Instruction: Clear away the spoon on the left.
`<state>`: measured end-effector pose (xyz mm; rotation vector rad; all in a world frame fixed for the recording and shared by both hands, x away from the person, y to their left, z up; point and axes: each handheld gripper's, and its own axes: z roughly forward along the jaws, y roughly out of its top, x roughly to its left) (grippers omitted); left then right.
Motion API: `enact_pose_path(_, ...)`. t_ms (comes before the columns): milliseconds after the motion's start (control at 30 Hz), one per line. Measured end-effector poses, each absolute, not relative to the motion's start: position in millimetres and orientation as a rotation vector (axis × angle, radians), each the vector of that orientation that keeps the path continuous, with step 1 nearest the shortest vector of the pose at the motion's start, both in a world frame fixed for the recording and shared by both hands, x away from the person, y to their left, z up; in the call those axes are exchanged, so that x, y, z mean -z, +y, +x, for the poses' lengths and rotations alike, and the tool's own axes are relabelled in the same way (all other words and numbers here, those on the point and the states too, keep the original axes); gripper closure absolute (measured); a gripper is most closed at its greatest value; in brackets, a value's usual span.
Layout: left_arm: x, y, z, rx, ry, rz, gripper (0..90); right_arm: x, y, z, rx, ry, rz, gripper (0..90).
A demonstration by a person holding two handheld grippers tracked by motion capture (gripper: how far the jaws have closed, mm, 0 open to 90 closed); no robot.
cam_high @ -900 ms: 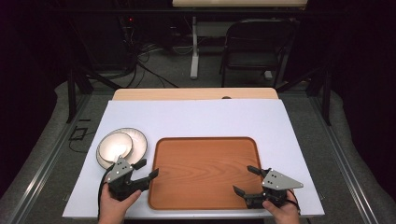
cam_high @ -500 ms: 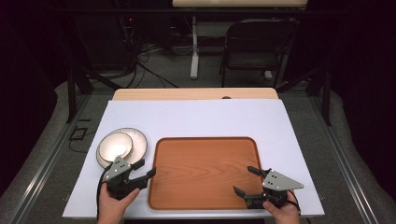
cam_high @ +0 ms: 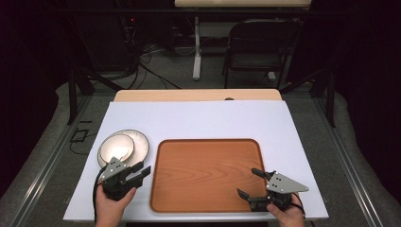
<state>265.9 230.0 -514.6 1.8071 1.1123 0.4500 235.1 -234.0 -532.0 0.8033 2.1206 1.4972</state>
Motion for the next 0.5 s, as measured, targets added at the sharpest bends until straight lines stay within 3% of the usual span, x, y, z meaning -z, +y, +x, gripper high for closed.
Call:
enact_pose_path(333, 510.2, 247.7, 267.1, -0.507, 1.223, 1.754, 83.4, 531.9, -233.9, 235.2, -1.496, 2.12, 0.801, 15.4)
enact_pose_path(500, 509.9, 255.7, 268.3, -0.521, 1.268, 1.731, 87.4, 531.9, -233.9, 235.0, -1.497, 2.12, 0.802, 15.4)
